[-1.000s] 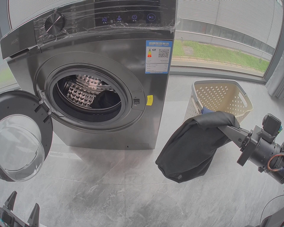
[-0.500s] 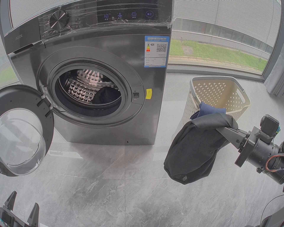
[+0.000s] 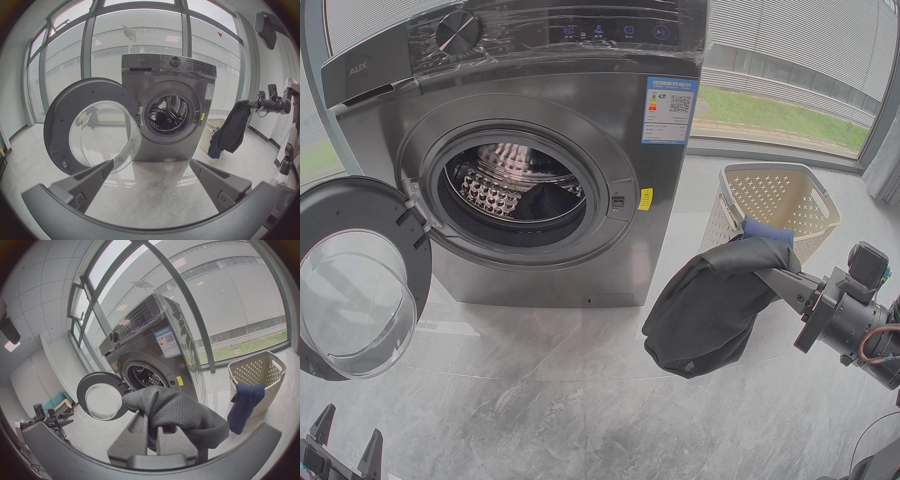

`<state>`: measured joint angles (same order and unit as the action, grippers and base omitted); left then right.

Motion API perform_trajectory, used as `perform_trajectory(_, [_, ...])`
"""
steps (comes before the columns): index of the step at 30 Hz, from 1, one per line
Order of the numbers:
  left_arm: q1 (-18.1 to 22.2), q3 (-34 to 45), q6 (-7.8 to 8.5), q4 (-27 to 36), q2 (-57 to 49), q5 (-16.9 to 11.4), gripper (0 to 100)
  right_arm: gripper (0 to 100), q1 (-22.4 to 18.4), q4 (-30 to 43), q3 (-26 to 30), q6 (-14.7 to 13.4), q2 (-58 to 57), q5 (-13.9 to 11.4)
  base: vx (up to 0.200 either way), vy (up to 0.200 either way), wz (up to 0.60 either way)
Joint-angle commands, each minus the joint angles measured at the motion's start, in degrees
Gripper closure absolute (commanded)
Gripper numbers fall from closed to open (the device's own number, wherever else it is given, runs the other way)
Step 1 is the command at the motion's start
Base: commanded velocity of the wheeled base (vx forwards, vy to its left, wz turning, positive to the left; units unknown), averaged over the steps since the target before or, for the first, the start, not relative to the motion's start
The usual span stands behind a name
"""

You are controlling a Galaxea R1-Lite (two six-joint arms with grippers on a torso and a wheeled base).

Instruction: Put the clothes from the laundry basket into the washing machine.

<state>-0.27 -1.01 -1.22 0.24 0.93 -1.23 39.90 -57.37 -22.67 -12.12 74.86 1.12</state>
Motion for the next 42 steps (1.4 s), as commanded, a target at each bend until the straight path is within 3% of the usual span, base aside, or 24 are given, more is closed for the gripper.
perform_trajectory(1, [0.0, 0.9, -0.01, 0.0, -0.9, 0.0, 0, 100, 0.0, 0.0, 0.0, 0.0, 0.1, 0.0, 0.0, 0.2, 0.0])
perform_trajectory(12, [0.0, 0.9, -0.01, 0.0, -0.9, 0.0, 0, 100, -0.1, 0.0, 0.0, 0.0, 0.1, 0.0, 0.0, 0.036, 0.0])
perform_trajectory(18, [0.0, 0.9, -0.1, 0.0, -0.9, 0.0, 0, 100, -0.3, 0.0, 0.1, 0.0, 0.1, 0.0, -0.2, 0.0, 0.0])
perform_trajectory(27, [0.0, 0.9, 0.08, 0.0, -0.9, 0.0, 0, 100, -0.4, 0.0, 0.1, -0.1, 0.2, -0.1, 0.0, 0.0, 0.0])
perform_trajectory(42, [0.0, 0.9, 0.34, 0.0, -0.9, -0.1, 0, 100, -0.3, 0.0, 0.3, -0.2, 0.6, 0.0, 0.0, 0.2, 0.0])
